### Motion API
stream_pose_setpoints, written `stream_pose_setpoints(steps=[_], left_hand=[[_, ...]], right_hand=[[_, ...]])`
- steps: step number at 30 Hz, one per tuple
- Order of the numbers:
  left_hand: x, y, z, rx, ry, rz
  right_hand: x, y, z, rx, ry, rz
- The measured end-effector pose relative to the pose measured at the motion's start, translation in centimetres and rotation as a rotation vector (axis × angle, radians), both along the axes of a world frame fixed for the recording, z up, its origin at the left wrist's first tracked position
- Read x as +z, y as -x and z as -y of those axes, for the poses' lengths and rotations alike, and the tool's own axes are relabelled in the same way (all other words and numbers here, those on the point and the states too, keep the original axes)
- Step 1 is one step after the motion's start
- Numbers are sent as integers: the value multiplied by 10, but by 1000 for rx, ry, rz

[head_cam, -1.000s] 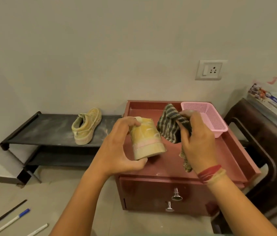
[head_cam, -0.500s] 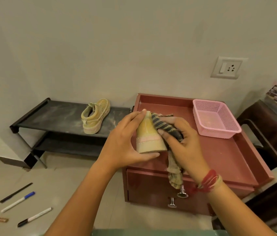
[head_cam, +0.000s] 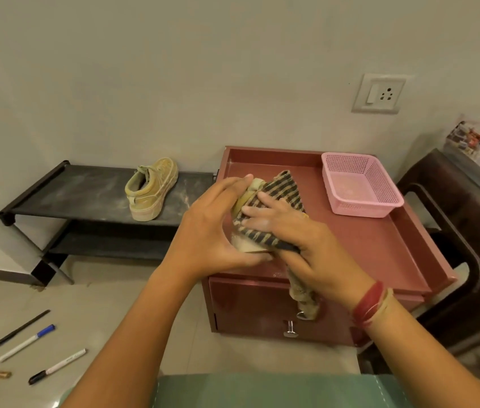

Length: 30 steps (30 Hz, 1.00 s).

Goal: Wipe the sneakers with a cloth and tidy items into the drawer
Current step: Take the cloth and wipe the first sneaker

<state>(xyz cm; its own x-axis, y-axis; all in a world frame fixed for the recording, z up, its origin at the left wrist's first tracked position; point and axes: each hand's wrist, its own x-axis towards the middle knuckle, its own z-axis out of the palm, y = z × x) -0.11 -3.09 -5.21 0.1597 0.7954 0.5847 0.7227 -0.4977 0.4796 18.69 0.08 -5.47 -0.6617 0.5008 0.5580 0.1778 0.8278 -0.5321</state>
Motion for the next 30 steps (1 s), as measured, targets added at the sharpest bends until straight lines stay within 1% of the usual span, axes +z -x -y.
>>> stream_pose_setpoints(steps=[1,2,3,4,5,6,8,9,10,12,13,14,16,17,18,20,21,22,25,26,29,30], left_hand=[[0,-1,0,-1,0,-9],[0,-2,0,-4,-2,-13],[1,-4,0,-9,-3,-5],[1,-6,0,-13,-2,12],[1,-7,1,-15,2,37],[1,-7,1,-17,7,65],[-1,-4,1,-23,5,117],[-2,-3,1,-26,1,131],[-2,-3,0,-26,-1,135],[0,-5,0,-10,-2,133],[1,-5,1,-4,-2,128],[1,-5,2,-6,-3,128],[0,-2,2,-18,1,144],[-1,-1,2,-21,4,150],[0,0,2,-18,9,153],[2,-2,3,2,16,152],[3,-3,4,8,14,144],[4,-4,5,3,12,137],[1,-1,3,-40,17,137],[1,0,3,-37,16,141],[1,1,4,-8,22,144],[0,2,5,-11,22,142]], right_hand=[[-1,-2,-3,10,20,-17],[-1,-4,-9,-23,91,-64],[1,-7,-15,-82,182,-133],[4,-10,-18,-143,232,-181],[7,-11,-18,-172,228,-189],[7,-10,-15,-163,190,-157],[2,-4,0,-49,49,-29],[0,-2,2,-9,16,-3],[0,-2,-3,-22,43,-14],[4,-4,-16,-156,178,-137],[7,-6,-18,-215,188,-165],[7,-6,-15,-223,157,-149],[3,0,-1,-102,17,-21],[1,3,3,-45,-16,18],[2,5,-2,-51,8,21],[10,6,-18,-188,150,-119],[13,5,-22,-244,170,-158],[14,4,-22,-244,150,-161],[7,11,-6,-82,20,-59],[8,13,-10,-96,36,-65],[16,16,-26,-256,183,-194],[15,15,-25,-242,173,-195]])
